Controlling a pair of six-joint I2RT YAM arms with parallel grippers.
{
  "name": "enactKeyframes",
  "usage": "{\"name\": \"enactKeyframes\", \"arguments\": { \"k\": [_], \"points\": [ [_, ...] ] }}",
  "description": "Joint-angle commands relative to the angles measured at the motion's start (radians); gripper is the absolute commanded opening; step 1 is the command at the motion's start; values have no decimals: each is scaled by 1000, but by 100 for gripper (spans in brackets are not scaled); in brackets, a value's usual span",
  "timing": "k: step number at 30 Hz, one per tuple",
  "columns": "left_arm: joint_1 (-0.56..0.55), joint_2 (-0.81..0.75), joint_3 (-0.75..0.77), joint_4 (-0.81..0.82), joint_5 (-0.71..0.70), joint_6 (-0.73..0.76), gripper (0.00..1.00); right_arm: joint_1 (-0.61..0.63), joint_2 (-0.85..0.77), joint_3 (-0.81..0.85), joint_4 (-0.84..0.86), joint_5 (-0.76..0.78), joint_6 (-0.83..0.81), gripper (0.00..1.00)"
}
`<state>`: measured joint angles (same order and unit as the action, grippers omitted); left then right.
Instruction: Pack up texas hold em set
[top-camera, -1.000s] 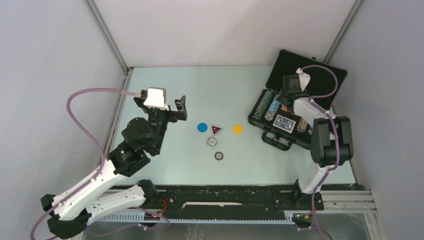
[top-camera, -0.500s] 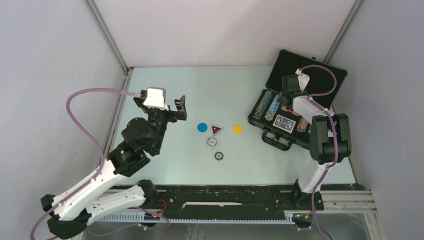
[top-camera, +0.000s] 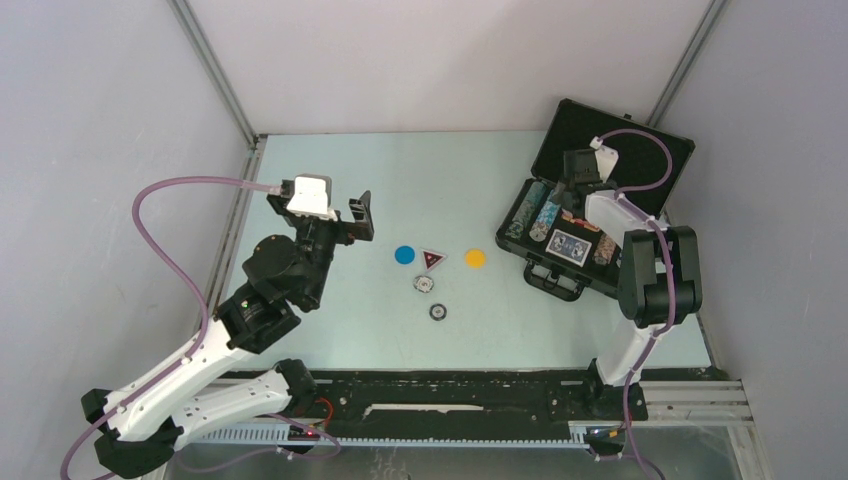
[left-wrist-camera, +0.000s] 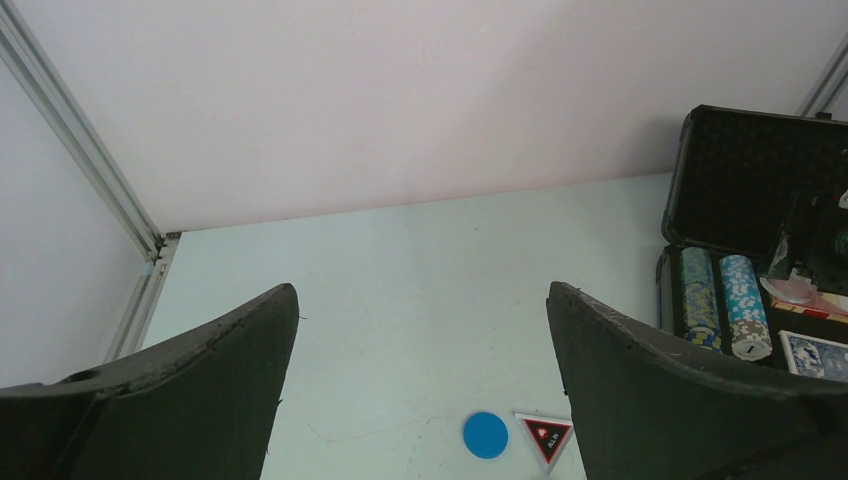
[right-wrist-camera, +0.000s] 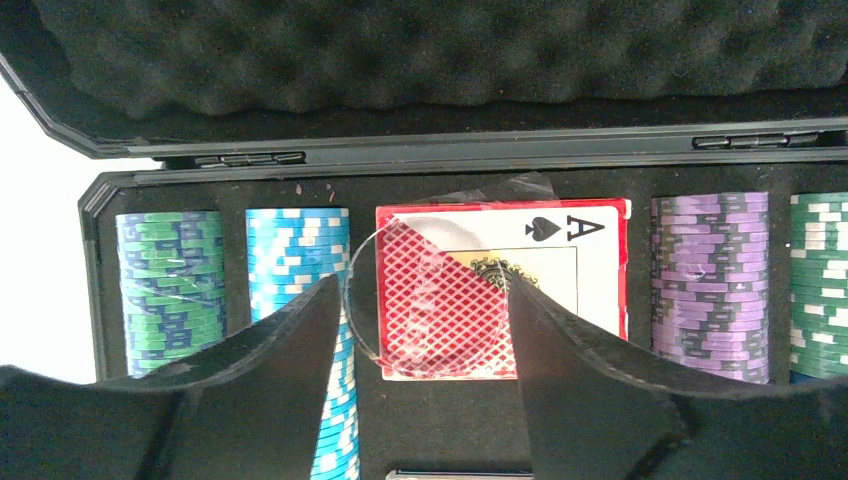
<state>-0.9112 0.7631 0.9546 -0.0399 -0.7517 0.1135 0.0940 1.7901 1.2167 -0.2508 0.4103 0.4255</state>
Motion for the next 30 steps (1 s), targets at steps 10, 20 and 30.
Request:
{"name": "enactKeyframes", "arguments": {
  "k": [10,20,30],
  "points": [
    [6,-17,4,14,10,-4,100,127,-230,-41,43,139,-42,81],
    [16,-5,5,12,1,8,100,469,-152,-36,150,-26,-102,92],
    [35,-19,2,15,-4,11,100,616,30,131,-52,-98,107,100]
  ]
}}
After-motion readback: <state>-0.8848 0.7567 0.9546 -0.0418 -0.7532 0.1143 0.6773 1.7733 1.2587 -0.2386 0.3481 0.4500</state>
